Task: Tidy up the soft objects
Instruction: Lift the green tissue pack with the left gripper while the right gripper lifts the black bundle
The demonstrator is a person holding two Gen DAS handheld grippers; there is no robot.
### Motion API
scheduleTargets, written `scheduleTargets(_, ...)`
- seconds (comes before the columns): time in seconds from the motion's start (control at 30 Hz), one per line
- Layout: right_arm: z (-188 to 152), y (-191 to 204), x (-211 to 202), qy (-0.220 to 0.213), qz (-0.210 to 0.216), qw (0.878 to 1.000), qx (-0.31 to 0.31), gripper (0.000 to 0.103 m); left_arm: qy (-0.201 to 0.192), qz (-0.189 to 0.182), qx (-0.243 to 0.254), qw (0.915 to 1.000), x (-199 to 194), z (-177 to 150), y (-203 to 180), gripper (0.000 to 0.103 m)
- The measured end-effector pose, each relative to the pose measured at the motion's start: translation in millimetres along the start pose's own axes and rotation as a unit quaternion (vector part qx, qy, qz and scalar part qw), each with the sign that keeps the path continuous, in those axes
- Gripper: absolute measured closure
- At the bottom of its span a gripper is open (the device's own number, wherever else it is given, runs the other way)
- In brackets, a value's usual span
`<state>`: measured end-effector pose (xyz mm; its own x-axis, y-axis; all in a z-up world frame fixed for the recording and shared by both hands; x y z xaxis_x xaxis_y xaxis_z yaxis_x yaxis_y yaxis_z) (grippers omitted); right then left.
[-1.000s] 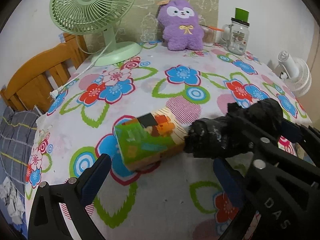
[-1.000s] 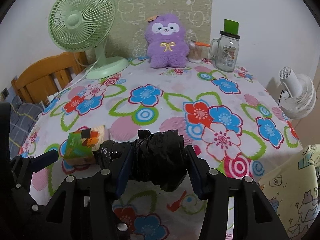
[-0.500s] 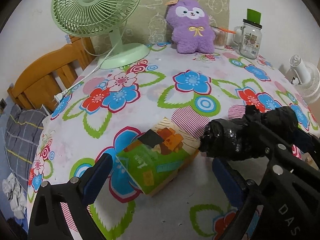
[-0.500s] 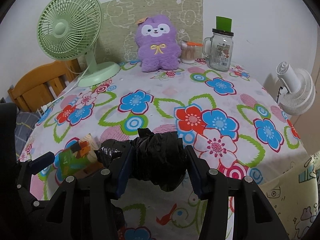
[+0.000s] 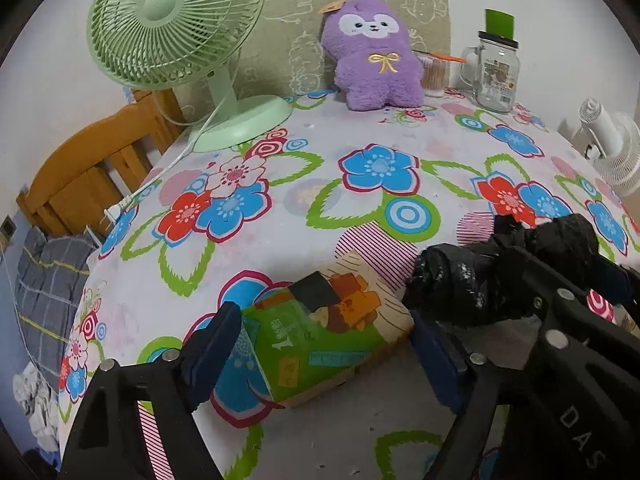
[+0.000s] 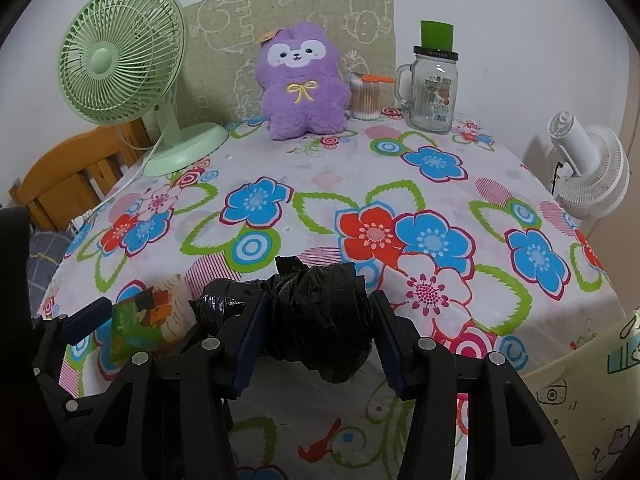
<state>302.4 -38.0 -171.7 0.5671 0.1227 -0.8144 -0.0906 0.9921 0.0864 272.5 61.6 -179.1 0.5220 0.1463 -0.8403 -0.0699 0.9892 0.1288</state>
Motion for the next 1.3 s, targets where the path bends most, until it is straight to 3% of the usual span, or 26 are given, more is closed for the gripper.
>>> scheduleTargets(0.13,-1.2,0.3,-0.8,0.0,0.0,1.0,0.0,0.048,-0.002,-0.005,0.013,0.9999,-3.7,-1.5,-3.6,0.027)
scheduleTargets(0.2,-1.6,0.3,-1.9,-0.001,-0.001,1.0,0.0,0.048,-0.004,-0.008,0.019,0.9998,-6.9,-2.4,-5.2,0.041)
scheduleTargets(0.27,-2.6,0.3,-4.3,-0.002,0.0,1.0,0.0,0.048,-0.004,-0.013,0.022,0.9997,-9.7,-3.6,-6.8,0.045)
scheduleTargets(0.53,-9.3,2.6,-11.4,-0.001,0.0,1.0,-0.008,0.048,-0.01,-0.009,0.037,0.9992,-13.6,-11.2,-13.8,0.05)
scheduleTargets(0.63,-10.9,3.0,-12.2,-0.001,0.0,1.0,-0.009,0.048,-0.011,-0.01,0.035,0.9993,-15.8,-13.0,-12.6,0.046)
scheduleTargets(0.67,-10.8,3.0,-12.2,-0.001,-0.001,1.0,-0.01,0.048,-0.012,-0.012,0.032,0.9993,-16.5,-13.1,-11.9,0.032)
scheduleTargets(0.73,-11.2,3.4,-11.9,-0.001,0.0,1.0,-0.009,0.048,-0.008,-0.014,0.026,0.9995,-15.5,-13.9,-10.3,0.021)
scheduleTargets(1.13,-8.7,7.6,-0.7,0.01,0.0,1.0,-0.021,0.048,0.01,-0.015,-0.003,0.9998,-0.4,-12.9,0.8,0.008)
scheduleTargets(1.23,-8.3,8.8,0.2,0.008,-0.003,1.0,-0.024,0.048,0.017,-0.027,-0.018,0.9993,3.8,-12.9,4.1,0.009)
scheduleTargets(1.3,-7.9,8.6,0.4,0.008,0.0,1.0,-0.021,0.048,0.018,-0.036,-0.023,0.9989,4.5,-12.9,4.5,0.015)
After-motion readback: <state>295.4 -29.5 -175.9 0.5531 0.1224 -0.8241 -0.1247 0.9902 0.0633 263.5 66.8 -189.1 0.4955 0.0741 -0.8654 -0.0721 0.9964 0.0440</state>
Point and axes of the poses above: each gripper's, at about its wrist camera, not at the fingertips, and x roughly the way its jaws point, y to its left, z to its top, the point moved 4 cm from there along x, roughly the way its jaws point, and after that the axes turned 7 degrees about y, right-handed, at the moved point
